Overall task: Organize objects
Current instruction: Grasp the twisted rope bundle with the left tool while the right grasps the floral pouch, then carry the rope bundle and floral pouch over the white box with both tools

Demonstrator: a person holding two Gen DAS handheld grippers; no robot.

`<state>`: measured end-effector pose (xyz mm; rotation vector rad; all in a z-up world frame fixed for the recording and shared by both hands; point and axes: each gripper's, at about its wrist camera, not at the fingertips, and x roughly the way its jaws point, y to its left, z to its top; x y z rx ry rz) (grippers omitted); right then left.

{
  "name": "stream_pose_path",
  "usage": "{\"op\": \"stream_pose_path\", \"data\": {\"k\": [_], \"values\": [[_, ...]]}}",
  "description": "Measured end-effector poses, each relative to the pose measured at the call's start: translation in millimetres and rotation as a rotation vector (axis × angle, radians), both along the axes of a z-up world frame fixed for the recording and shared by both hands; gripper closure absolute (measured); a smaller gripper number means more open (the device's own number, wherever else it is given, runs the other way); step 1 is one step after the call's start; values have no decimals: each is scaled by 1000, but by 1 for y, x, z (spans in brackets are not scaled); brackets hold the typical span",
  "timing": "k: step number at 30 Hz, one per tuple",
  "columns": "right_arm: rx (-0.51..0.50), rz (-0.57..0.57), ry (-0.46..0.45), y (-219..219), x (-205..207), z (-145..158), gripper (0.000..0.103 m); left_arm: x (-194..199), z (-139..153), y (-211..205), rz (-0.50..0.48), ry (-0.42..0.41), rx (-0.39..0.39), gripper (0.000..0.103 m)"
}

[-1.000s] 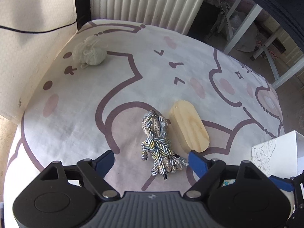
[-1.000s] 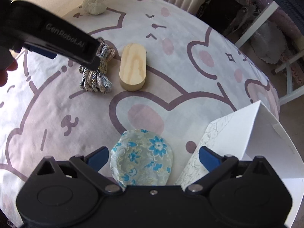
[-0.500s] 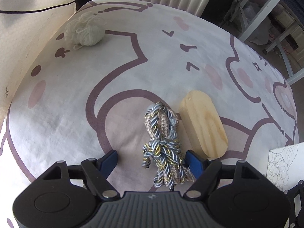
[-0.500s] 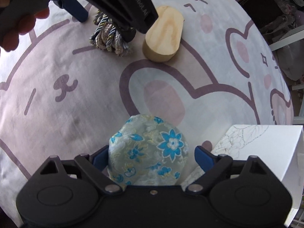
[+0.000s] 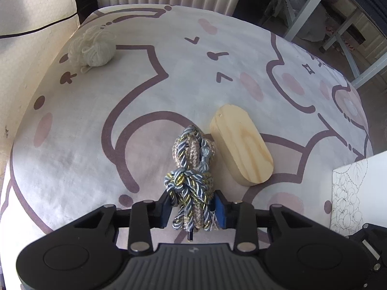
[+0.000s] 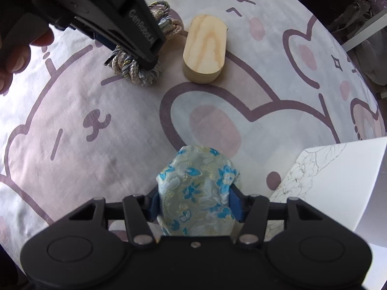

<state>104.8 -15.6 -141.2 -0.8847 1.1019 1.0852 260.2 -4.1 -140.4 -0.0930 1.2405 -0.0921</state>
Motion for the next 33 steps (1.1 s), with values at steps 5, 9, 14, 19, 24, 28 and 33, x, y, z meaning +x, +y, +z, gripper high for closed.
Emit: {"op": "stream_pose_path", "data": {"k": [5,9,14,19,24,28,33], "values": [[86,-81,47,-18,8,18,50,-10,20,14,7,-41,26,66],[172,-163,65,-30,12,36,50,-22,41,23,7,-92,48,66],[257,-238,87,-43,15,54,50,-41,68,28,-18,-142,65,66],[311,-275,111,-50,11,69,50,-64,92,29,-72,-194,97,66],[330,-302,126,-56,4,80,50,-87,104,30,-119,-208,122,66],[348,-309,123,-63,-1,89,50,-102,111,30,-143,-223,136,66],[369,-334,101,-75,-5,98,50,-118,117,28,-154,-235,143,66]]}}
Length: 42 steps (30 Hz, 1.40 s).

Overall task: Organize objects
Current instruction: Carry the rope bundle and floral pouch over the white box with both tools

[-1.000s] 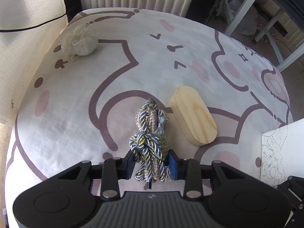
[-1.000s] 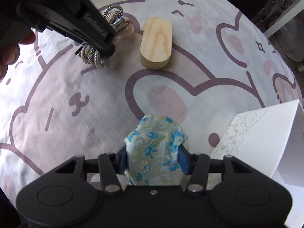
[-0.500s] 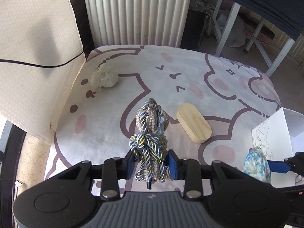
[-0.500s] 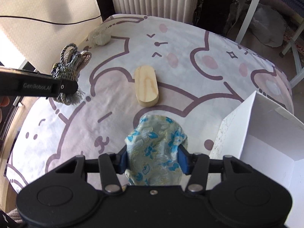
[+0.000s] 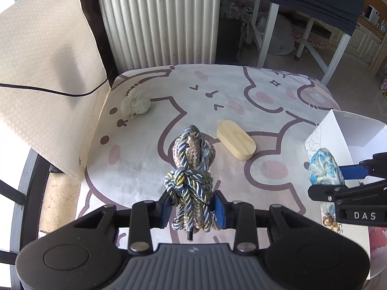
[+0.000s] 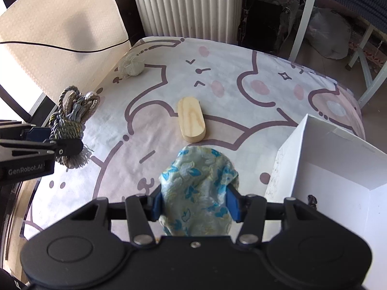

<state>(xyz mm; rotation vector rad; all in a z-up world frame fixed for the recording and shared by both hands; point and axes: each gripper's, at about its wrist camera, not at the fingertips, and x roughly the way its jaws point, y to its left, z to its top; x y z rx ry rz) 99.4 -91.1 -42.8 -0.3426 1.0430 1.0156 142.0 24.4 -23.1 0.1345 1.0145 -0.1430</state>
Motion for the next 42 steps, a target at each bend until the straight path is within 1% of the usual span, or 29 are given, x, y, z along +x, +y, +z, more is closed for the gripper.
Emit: {"op": "stream_pose_path", "data": {"k": [6,12,16,20,26,33,38,42], "values": [[10,-23,-11,-21,3,10,50,-14,9,-13,-24,-19,-6,66],[56,-59,-15,-56,13,24,50,-25,15,-37,-70,-33,-14,66],[64,-96,-15,-81,24,27,50,-29,15,-61,-119,-30,-22,66],[55,-136,-16,-103,38,23,50,-32,16,-90,-190,-37,-29,66],[27,-205,-18,-135,59,13,50,-40,17,-139,-338,-53,-53,66],[-29,-266,-6,-170,77,-8,50,-50,7,-190,-488,-36,-57,66],[-69,-290,12,-191,85,-23,50,-61,-4,-221,-582,5,-74,66],[-102,-306,30,-208,92,-37,50,-70,-16,-246,-654,62,-104,66]]}}
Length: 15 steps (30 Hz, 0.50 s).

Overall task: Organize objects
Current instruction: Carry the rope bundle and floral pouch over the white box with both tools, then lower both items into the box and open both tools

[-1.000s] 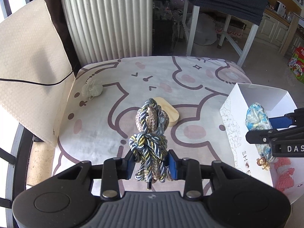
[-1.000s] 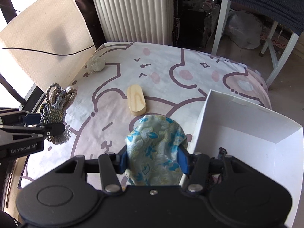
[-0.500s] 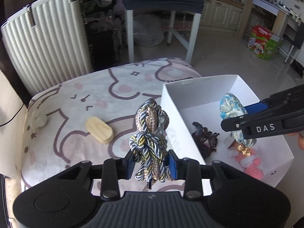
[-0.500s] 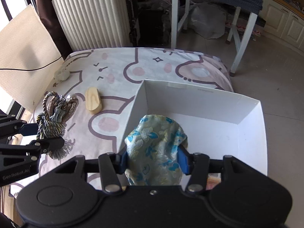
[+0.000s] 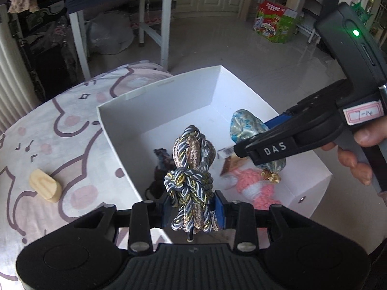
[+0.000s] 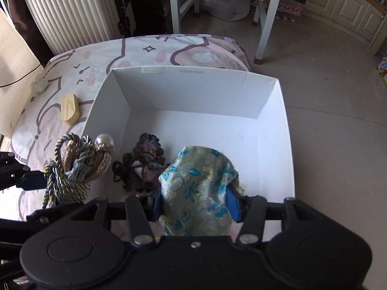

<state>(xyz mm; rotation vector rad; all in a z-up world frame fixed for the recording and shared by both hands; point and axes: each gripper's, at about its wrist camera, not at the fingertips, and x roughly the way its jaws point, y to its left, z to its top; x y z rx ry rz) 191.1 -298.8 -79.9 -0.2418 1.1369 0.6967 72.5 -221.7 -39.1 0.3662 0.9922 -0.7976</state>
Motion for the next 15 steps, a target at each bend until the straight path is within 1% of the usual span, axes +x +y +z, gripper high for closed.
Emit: {"op": "stream_pose_path", "data": {"k": [7,12,15], "values": [[-76,13,39,-23,5,-26,50,-14,-26,-34,-85,62,39,66],[-118,47,68,-34,4,-40,50,-24,-46,-50,-138,81,94,66],[-140,77,95,-37,1,-47,50,-27,-55,-57,-153,88,126,66]]}}
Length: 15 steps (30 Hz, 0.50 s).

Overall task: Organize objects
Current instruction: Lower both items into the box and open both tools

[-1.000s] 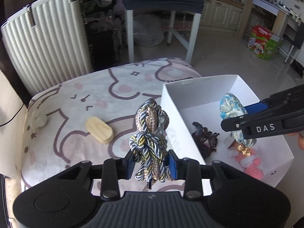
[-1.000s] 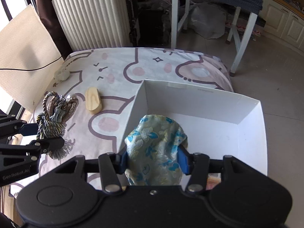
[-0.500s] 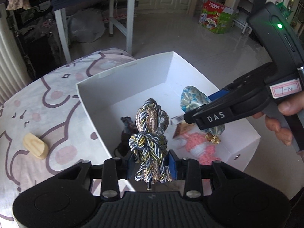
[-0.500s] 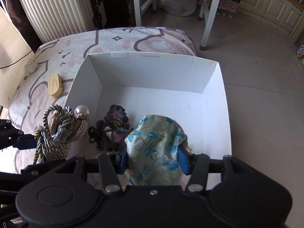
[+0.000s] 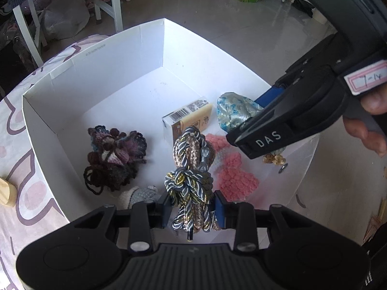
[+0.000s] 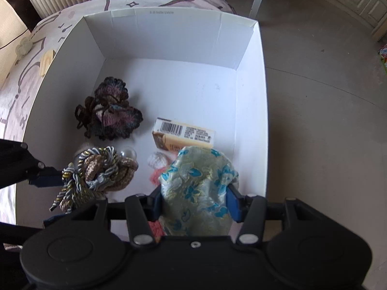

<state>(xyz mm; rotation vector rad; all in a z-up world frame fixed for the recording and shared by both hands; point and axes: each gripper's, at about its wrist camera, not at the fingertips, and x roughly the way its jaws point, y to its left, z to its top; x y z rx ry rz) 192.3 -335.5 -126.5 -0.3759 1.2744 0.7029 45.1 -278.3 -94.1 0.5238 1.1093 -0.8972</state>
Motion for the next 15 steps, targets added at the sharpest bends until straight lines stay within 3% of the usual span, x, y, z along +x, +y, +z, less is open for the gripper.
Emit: {"op": "stream_pose_path", "data": {"k": [7,15], "values": [[-18,29,28,-8,-7,-6,49,-1,-13,-9,2,28,26,72],[-29,46,42,-17,-10,-12,50,-2,-17,-13,-4,15,45,72]]}}
